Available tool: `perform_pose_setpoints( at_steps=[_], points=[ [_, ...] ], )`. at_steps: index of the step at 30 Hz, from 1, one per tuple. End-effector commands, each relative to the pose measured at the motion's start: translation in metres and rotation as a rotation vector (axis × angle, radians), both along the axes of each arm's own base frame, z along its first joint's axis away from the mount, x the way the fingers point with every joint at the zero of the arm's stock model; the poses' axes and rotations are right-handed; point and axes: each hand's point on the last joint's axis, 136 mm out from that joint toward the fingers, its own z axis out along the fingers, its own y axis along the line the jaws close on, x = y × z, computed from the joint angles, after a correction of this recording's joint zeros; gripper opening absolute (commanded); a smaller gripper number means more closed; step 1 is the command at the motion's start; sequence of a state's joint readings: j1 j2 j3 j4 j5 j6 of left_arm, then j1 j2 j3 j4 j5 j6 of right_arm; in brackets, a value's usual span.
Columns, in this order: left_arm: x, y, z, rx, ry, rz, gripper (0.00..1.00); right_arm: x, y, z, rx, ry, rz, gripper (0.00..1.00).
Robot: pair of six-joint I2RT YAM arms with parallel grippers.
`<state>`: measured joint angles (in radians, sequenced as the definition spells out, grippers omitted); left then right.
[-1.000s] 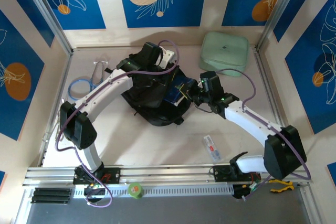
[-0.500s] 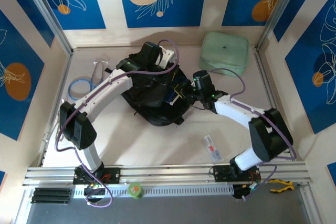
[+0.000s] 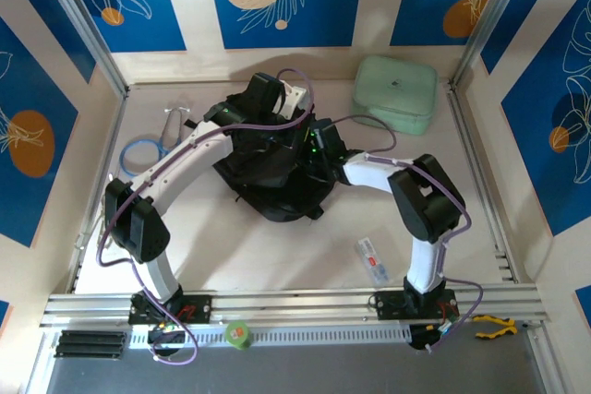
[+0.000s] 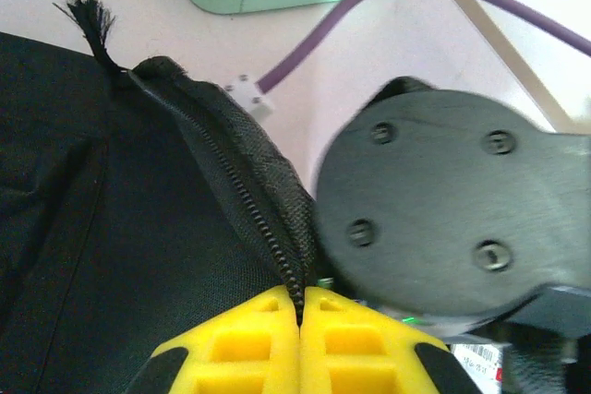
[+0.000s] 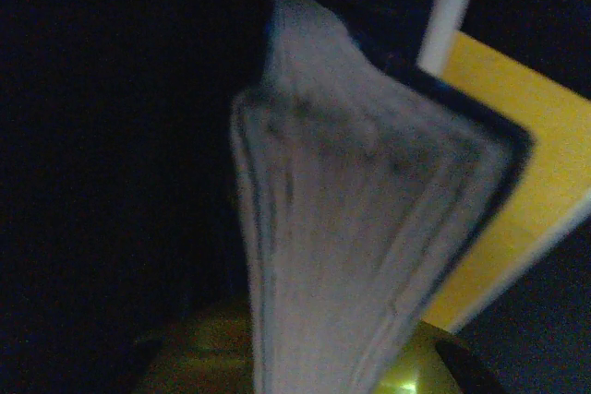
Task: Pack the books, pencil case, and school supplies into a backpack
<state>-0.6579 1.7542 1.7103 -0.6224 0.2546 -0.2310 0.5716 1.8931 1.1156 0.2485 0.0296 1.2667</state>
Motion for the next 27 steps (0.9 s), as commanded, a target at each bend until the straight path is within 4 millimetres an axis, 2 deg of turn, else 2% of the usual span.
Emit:
perform_pose_setpoints(
  at_steps=[1, 5, 9, 15, 18, 20, 23, 24, 26, 27],
  points=[
    [0.004, -0.011, 0.031, -0.094, -0.050, -0.026, 0.00, 0.012, 0.000, -0.020, -0.006, 0.036, -0.065, 0.06],
    [0.003, -0.009, 0.028, -0.091, -0.036, -0.024, 0.00, -0.002, 0.002, -0.023, -0.018, 0.066, -0.011, 0.35],
    [0.001, -0.010, 0.023, -0.099, -0.019, -0.026, 0.00, -0.023, -0.013, -0.008, -0.035, 0.038, 0.005, 0.55],
    [0.001, -0.014, 0.018, -0.113, -0.001, -0.027, 0.00, -0.063, -0.041, 0.024, -0.057, -0.002, 0.035, 0.61],
    [0.000, -0.015, 0.012, -0.122, 0.017, -0.032, 0.00, -0.087, -0.066, 0.030, -0.095, -0.004, 0.003, 0.62],
    [-0.001, -0.019, 0.005, -0.135, 0.039, -0.036, 0.00, -0.102, -0.091, 0.031, -0.154, 0.009, -0.047, 0.65],
    [0.000, -0.030, -0.006, -0.197, 0.098, -0.040, 0.09, -0.121, -0.124, 0.042, -0.254, -0.016, -0.095, 0.68],
    [0.000, -0.033, -0.009, -0.214, 0.115, -0.040, 0.15, -0.127, -0.133, 0.047, -0.291, -0.024, -0.105, 0.69],
    [0.004, -0.034, -0.019, -0.223, 0.143, -0.003, 0.35, -0.137, -0.148, 0.061, -0.350, -0.059, -0.102, 0.73],
    [0.007, -0.031, -0.022, -0.224, 0.147, 0.018, 0.39, -0.142, -0.152, 0.066, -0.368, -0.077, -0.087, 0.74]
  ],
)
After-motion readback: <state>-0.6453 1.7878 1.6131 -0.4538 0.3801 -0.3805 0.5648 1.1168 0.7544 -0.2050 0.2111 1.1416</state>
